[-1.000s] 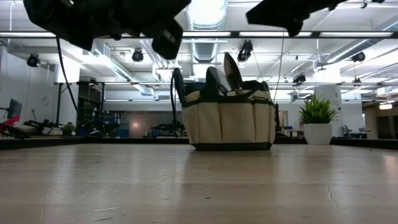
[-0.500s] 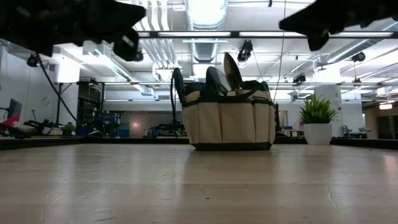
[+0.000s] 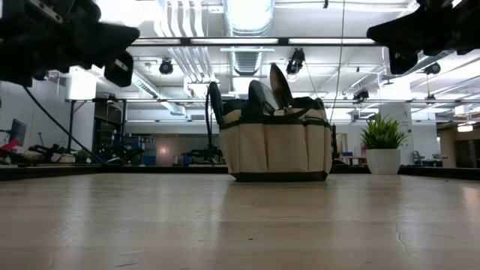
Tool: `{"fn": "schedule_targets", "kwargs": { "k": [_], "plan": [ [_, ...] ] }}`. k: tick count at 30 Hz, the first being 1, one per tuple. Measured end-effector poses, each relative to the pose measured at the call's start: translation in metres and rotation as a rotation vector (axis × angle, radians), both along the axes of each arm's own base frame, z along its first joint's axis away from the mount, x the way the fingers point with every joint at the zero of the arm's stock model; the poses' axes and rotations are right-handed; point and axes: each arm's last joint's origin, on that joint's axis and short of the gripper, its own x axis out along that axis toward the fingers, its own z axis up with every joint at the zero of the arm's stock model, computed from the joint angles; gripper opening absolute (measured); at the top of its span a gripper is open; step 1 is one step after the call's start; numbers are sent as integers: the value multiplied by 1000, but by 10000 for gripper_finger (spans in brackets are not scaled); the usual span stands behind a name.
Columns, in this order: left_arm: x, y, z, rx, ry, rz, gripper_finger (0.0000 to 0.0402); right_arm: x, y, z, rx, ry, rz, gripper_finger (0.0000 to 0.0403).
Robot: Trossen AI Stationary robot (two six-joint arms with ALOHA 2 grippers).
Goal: Pick & Place Garden tools in Gardening bag
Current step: Return to Home Position
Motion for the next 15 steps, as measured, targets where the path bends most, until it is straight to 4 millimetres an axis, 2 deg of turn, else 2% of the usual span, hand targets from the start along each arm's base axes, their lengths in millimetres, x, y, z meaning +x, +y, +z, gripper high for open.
{"fn": "schedule_targets", "kwargs": {
  "k": [6,15],
  "plan": [
    [-13,10,-7,-47,19,-5,5,-6,-5,0,-25,-47,54,8],
    [-24,11,-5,-31,7,-4,5,-8,-6,-12,-8,-3,50,8]
  ]
}}
